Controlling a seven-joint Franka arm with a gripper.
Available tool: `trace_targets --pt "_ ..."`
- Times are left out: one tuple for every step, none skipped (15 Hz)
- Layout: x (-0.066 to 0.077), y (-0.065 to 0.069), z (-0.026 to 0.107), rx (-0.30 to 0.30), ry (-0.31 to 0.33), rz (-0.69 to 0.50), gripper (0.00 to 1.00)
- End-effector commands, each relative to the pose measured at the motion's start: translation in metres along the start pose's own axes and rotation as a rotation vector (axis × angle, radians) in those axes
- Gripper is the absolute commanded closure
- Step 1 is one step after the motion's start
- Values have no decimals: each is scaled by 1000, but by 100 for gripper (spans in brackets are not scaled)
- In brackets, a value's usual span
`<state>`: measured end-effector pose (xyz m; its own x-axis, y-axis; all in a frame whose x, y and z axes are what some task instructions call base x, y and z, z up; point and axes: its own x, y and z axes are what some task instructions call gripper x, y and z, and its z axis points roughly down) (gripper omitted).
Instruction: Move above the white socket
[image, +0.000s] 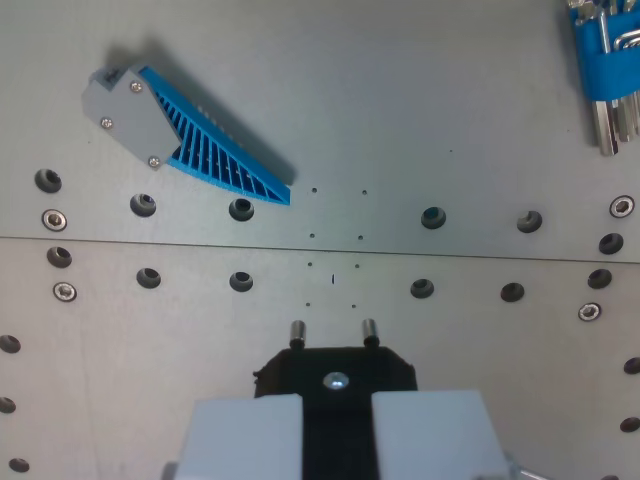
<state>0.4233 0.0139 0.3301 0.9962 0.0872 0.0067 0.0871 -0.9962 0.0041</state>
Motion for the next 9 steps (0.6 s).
trace_targets --pt "0 0 0 0 1 0 100" --pt "0 0 0 0 1 0 100" --pt "0 0 0 0 1 0 100" --pt "0 0 0 0 2 0 100" --pt "0 0 0 1 2 -1 100" --pt "0 0 0 1 2 -1 100" --pt "0 0 1 2 2 -3 100" --pt "1 0 1 2 2 -5 100" --pt "1 0 2 2 2 -8 100"
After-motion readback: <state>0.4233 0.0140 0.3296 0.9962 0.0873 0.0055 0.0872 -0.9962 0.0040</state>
